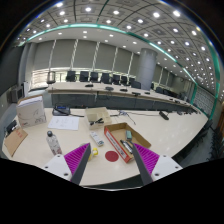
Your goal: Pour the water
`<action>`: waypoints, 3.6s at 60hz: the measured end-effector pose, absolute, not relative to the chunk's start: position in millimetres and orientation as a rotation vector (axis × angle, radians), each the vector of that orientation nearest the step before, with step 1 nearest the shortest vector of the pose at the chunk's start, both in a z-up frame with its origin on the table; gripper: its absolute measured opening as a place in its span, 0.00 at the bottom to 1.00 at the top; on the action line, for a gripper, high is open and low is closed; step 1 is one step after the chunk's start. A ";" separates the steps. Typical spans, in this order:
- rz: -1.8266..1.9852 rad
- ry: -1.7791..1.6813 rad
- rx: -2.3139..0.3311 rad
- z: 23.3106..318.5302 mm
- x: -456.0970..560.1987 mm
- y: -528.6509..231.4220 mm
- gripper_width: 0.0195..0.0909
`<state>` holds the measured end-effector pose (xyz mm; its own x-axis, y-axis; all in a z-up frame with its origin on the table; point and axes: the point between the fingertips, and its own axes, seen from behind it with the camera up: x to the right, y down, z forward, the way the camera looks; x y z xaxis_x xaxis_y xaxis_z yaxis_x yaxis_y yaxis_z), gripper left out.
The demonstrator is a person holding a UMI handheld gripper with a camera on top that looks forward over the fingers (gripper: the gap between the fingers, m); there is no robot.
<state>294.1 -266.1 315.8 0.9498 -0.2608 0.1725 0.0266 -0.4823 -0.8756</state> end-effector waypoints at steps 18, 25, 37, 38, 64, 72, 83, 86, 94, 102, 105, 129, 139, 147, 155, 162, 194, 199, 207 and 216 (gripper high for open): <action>-0.318 0.142 -2.098 261.2 207.4 -245.1 0.93; -0.220 0.113 -2.116 219.3 151.7 -229.3 0.93; -0.056 0.093 -2.102 146.5 63.1 -183.4 0.94; -0.049 0.091 -2.095 141.6 58.3 -177.7 0.94; -0.010 0.099 -1.915 69.9 34.1 -31.3 0.72; -0.059 0.097 -1.875 69.1 39.3 -22.4 0.49; -0.059 0.079 -1.889 67.9 36.9 -22.2 0.28; -0.054 0.066 -1.901 68.5 36.1 -22.3 0.28; 0.009 0.076 -1.891 86.0 34.4 -24.3 0.28; 0.308 0.307 -1.852 116.7 36.8 -24.6 0.27; 0.457 0.428 -1.822 126.7 43.0 -21.3 0.27; 1.436 1.325 -1.327 142.4 103.5 -13.4 0.27; 1.577 1.441 -1.228 136.1 105.9 -17.2 0.27; 1.595 1.435 -1.227 137.5 105.0 -19.9 0.27; 1.521 1.368 -1.312 141.1 105.2 -23.7 0.27; 1.303 1.127 -1.480 161.5 111.7 -25.9 0.27; -0.044 0.267 -1.713 213.3 335.0 -48.4 0.27; -0.115 0.236 -1.758 186.4 354.4 -49.3 0.28; -0.185 0.221 -1.818 137.4 375.8 -46.6 0.27; -0.201 0.263 -1.852 101.5 390.9 -46.3 0.27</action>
<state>390.9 -46.3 101.5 0.9595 -0.2815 0.0046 -0.0777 -0.2805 -0.9567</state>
